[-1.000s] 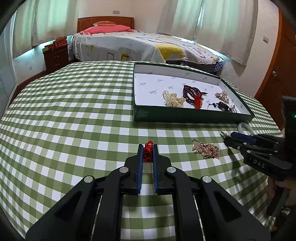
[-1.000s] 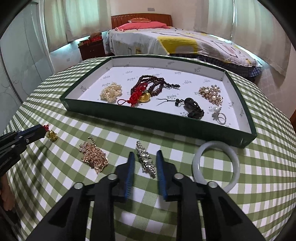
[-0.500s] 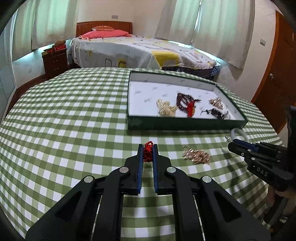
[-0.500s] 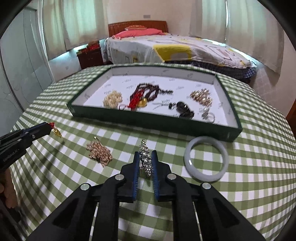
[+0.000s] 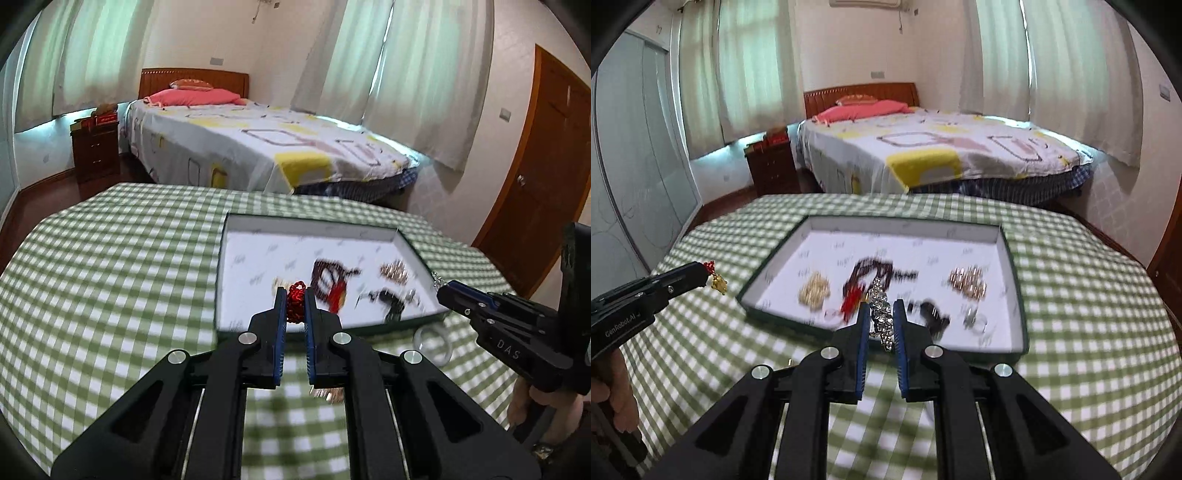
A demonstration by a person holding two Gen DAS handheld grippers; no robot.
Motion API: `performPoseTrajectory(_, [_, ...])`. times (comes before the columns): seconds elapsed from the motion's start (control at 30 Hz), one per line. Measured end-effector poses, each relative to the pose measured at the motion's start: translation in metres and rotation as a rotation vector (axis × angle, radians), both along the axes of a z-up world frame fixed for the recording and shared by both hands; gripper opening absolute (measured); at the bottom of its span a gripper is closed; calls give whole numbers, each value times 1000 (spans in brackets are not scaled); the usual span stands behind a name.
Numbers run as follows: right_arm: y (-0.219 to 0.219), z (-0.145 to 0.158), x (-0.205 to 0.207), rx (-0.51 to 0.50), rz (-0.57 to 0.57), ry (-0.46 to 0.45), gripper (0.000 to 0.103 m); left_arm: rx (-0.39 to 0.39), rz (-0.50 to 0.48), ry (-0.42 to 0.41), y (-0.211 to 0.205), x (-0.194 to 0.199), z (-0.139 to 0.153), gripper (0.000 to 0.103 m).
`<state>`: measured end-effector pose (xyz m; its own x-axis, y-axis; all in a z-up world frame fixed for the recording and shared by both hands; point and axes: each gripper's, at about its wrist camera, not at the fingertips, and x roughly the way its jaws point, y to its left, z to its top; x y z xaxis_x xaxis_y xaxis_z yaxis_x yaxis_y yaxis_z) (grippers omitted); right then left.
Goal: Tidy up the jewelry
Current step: 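Carry both pieces into the tray and open the right gripper while the left holds the charm, then lower the red flower charm into the tray and open the left gripper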
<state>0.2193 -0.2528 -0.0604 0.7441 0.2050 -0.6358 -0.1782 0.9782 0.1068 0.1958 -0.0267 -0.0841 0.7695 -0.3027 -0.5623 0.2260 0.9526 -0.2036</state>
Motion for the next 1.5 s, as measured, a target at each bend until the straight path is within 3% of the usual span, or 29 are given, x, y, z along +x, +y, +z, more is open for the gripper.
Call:
performPoseTrajectory(0.3, [-12, 15, 50, -8, -28, -55, 13, 22, -20, -68, -25, 59, 21, 9])
performPoseTrajectory(0.53, [-15, 7, 93, -29, -38, -72, 13, 42, -13, -82, -42, 109, 15, 9])
performPoseTrajectory(0.73, [-12, -26, 125, -51, -30, -8, 13, 76, 1, 10, -53, 154, -23, 9])
performPoseTrajectory(1.07, [-7, -74, 159, -101, -27, 181, 13, 106, 21, 270, -52, 205, -84, 9])
performPoseTrajectory(1.37, [-7, -83, 167, -101, -27, 266, 16, 143, 31, 325, -51, 212, -89, 10])
performPoseTrajectory(1.5, [-9, -84, 167, -101, -31, 270, 26, 147, 24, 331, -50, 212, -89, 18])
